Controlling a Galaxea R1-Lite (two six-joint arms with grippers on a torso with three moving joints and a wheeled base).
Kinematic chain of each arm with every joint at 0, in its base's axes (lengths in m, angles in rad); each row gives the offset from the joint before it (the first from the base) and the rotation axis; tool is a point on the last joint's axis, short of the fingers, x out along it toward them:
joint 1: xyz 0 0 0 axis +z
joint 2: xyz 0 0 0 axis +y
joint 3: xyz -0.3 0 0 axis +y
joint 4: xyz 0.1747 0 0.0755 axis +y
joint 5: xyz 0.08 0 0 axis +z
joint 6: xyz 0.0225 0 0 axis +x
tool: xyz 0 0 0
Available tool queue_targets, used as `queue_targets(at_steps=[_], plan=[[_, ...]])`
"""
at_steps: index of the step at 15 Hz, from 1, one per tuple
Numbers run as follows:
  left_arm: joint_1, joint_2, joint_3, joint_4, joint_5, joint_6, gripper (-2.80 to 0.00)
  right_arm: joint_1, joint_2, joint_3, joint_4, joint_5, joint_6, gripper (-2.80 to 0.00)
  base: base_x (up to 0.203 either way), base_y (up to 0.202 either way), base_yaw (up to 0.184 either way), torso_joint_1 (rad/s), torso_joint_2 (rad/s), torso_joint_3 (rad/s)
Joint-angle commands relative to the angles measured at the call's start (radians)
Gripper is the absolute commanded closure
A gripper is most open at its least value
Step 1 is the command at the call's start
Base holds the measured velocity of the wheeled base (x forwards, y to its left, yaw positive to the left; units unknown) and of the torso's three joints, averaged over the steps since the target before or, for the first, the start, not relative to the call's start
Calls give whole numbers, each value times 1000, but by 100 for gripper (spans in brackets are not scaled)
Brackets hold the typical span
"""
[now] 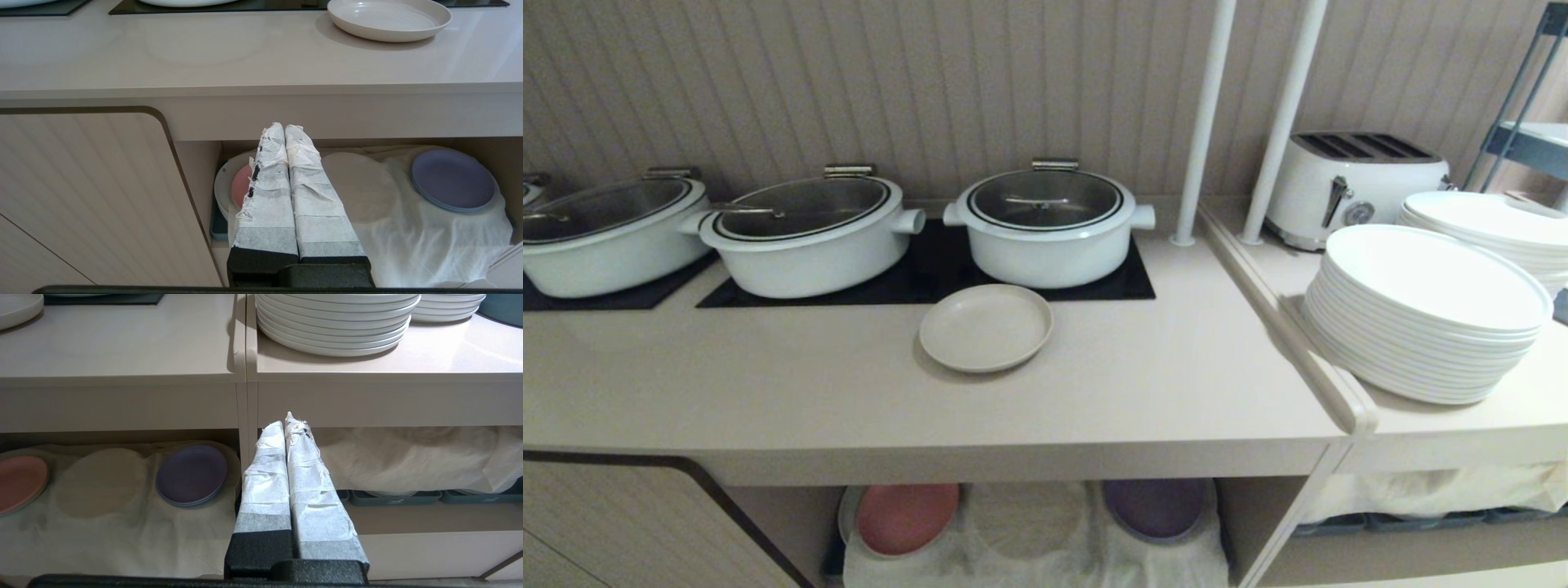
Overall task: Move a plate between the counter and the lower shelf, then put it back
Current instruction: Pick up the plate
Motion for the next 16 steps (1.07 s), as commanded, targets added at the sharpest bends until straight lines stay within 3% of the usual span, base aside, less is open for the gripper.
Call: queue_targets(at_steps=[1, 7, 16], plan=[[0, 0, 0, 0, 0, 0, 0, 0, 0, 0, -2, 2, 0, 0, 0, 0, 0, 0, 0, 0], [0, 1, 0, 0, 0, 0, 0, 0, 0, 0, 0, 2, 10, 0, 0, 0, 0, 0, 0, 0], [0, 0, 0, 0, 0, 0, 0, 0, 0, 0, -6, -8, 103, 0, 0, 0, 0, 0, 0, 0]])
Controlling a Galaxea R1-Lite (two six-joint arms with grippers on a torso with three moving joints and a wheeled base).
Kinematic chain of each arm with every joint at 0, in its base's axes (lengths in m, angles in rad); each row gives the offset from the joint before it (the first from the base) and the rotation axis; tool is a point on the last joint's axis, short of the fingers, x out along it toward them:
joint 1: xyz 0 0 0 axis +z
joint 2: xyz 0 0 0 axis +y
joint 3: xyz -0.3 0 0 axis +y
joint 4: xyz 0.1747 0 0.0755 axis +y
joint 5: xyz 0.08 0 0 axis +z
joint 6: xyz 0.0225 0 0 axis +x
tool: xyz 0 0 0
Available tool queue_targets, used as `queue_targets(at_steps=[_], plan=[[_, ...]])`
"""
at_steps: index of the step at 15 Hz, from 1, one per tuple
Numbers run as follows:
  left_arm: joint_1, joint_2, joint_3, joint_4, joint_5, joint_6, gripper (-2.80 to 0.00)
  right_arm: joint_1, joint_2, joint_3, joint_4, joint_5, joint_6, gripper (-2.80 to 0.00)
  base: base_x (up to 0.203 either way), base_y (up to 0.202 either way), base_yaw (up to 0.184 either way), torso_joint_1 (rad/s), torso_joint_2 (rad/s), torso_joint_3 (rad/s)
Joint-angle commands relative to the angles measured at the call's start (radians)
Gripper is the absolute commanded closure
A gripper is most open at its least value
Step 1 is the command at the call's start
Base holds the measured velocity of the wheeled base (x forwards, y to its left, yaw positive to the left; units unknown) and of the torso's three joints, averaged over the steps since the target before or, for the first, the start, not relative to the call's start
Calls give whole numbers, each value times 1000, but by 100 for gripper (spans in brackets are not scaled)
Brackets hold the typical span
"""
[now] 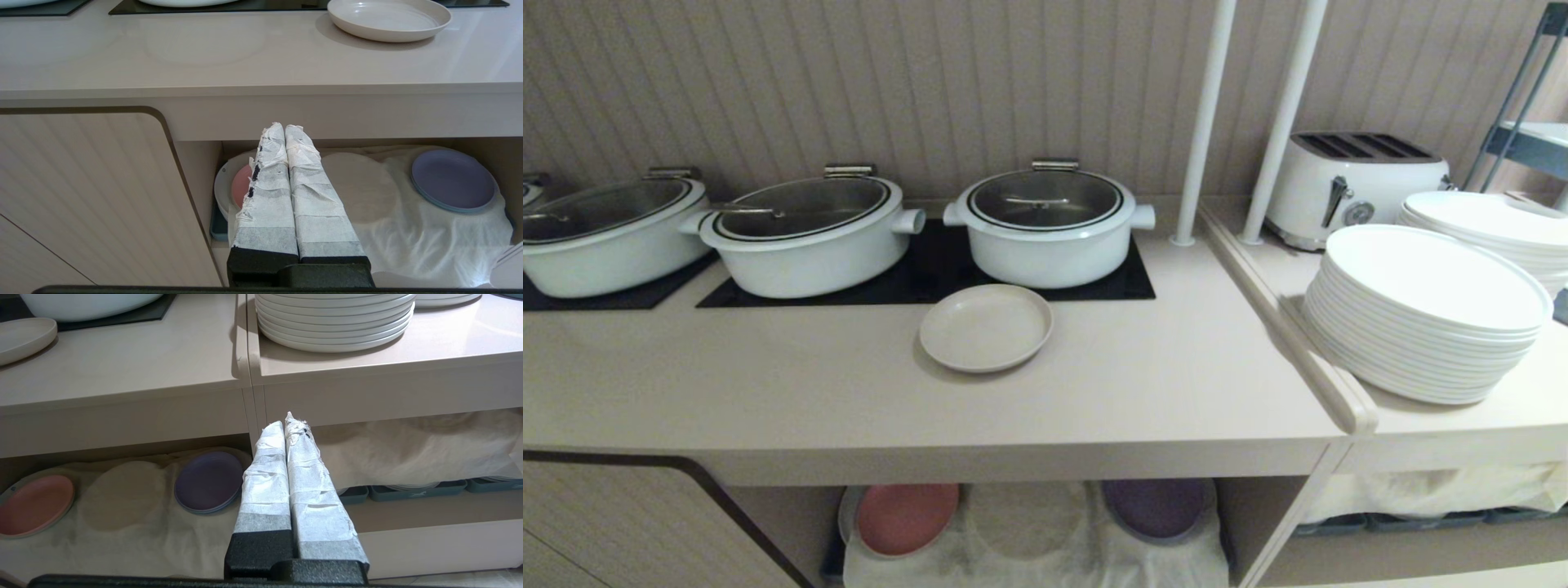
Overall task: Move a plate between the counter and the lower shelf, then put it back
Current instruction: Pick up the plate
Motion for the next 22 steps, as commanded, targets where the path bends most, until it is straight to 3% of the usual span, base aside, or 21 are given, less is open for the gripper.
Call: queue_targets(at_steps=[1, 22], plan=[[0, 0, 0, 0, 0, 0, 0, 0, 0, 0, 0, 0, 1, 0, 0, 0, 0, 0, 0, 0], [0, 0, 0, 0, 0, 0, 0, 0, 0, 0, -1, 0, 1, 0, 0, 0, 0, 0, 0, 0]])
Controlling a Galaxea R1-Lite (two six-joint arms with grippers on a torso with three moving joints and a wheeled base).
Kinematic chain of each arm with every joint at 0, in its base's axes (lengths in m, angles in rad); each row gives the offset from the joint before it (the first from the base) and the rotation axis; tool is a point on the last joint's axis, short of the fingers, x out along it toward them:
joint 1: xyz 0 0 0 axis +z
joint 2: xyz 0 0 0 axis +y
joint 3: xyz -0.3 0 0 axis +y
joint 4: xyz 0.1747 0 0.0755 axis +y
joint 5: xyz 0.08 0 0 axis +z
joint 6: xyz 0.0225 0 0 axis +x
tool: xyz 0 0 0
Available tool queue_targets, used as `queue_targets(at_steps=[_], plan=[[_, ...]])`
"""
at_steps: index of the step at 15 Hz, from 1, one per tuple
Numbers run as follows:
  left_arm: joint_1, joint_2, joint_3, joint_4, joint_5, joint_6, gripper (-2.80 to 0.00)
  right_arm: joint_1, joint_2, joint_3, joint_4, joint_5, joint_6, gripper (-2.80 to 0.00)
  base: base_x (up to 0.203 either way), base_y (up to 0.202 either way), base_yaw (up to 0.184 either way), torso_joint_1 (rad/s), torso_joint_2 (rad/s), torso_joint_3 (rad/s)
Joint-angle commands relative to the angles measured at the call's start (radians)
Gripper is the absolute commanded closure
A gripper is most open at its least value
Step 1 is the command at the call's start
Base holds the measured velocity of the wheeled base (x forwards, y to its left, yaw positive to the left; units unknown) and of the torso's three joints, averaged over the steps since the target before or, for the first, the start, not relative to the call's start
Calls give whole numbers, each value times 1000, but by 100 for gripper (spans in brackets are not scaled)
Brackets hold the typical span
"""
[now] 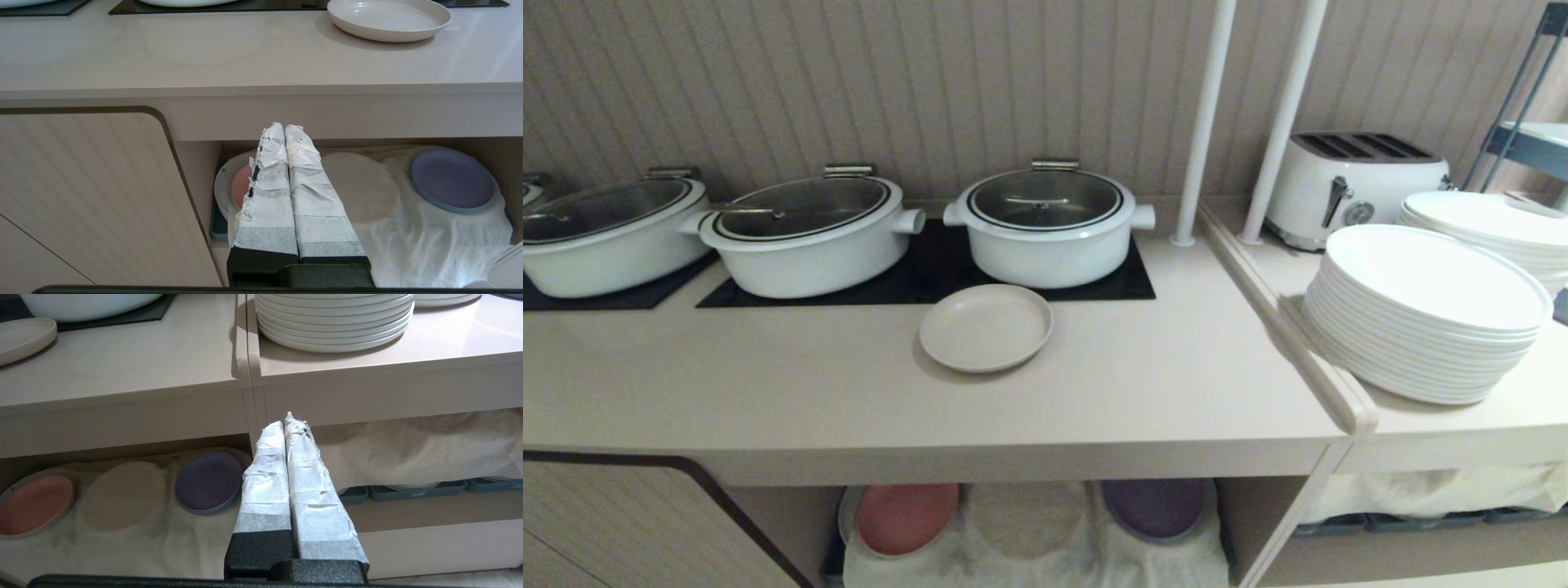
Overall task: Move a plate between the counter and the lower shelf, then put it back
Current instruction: Pick up the plate
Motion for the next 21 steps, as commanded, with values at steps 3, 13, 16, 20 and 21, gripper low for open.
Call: queue_targets(at_steps=[3, 13, 16, 20, 21], plan=[[0, 0, 0, -2, 0, 0, 0, 0, 0, 0, 0, 0, 1, 0, 0, 0, 0, 0, 0, 0], [0, 0, 0, 0, 0, 3, 0, 0, 0, 0, -1, 1, -7, 0, 0, 0, 0, 0, 0, 0], [0, 0, 0, 0, -2, 7, 0, 0, 0, 0, -1, 1, -7, 0, 0, 0, 0, 0, 0, 0], [0, 0, 0, -1, -3, 10, 0, 0, 0, 0, 1, 0, -5, 0, 0, 0, 0, 0, 0, 0], [0, 0, -4, -1, -4, 8, 0, 0, 0, 0, 1, 0, -2, 0, 0, 0, 0, 0, 0, 0]])
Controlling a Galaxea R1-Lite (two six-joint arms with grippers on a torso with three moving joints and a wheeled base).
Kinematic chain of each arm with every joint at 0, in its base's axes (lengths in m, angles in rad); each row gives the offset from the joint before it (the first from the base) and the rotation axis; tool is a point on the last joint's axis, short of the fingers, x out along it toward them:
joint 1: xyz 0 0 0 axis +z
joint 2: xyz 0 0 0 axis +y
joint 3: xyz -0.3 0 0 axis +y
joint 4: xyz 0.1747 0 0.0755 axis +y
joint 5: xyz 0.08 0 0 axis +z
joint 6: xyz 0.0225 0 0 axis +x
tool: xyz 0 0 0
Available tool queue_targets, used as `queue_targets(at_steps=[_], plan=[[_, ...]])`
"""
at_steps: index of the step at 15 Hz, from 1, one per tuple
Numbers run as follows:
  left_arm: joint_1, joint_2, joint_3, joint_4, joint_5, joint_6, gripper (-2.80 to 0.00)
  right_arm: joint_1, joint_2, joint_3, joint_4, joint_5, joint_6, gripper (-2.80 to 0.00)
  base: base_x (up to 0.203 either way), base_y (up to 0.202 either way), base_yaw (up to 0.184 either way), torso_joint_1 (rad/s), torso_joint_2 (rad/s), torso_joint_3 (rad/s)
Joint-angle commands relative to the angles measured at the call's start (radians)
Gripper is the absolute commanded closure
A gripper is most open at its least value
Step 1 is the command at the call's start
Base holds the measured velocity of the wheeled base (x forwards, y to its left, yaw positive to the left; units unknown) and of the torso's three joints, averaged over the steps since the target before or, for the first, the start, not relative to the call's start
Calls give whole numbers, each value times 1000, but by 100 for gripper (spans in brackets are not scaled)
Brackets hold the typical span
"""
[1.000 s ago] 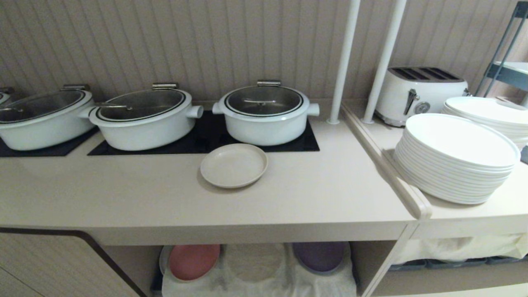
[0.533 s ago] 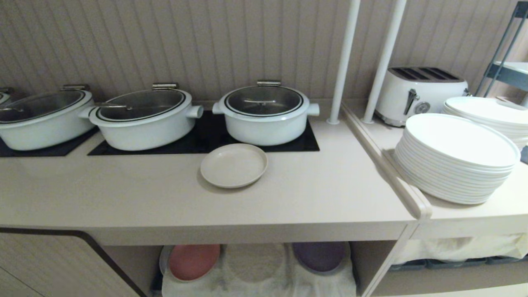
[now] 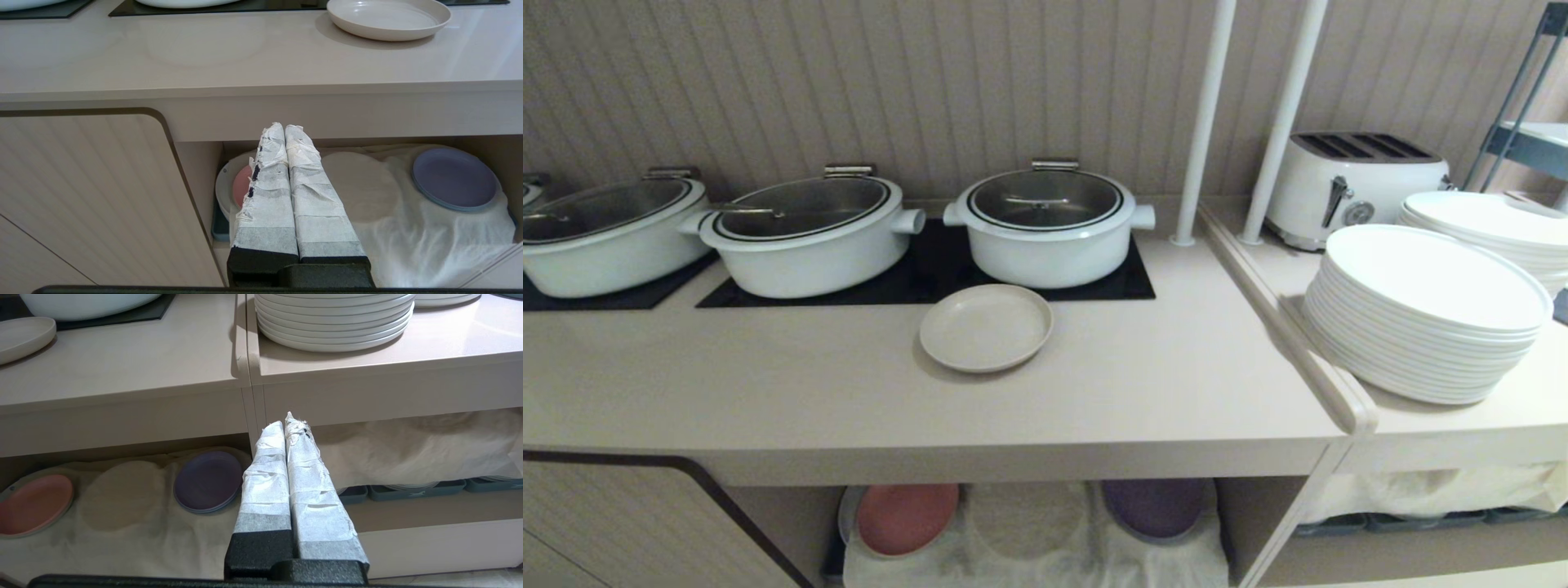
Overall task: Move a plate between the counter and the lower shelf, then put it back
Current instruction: Pick up the plate
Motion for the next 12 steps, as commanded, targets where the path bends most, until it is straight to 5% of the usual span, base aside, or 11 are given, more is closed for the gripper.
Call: queue_targets(at_steps=[1, 6, 12], plan=[[0, 0, -18, 0, -7, 4, 0, 0, 0, 0, -1, 1, 1, 0, 0, 0, 0, 0, 0, 0], [0, 80, -176, 58, -94, 47, 0, 0, 0, 0, -1, -1, 2, 0, 0, 0, 0, 0, 0, 0], [-1, 502, -495, 64, -178, 49, 0, 0, 0, 0, -1, -1, 2, 0, 0, 0, 0, 0, 0, 0]])
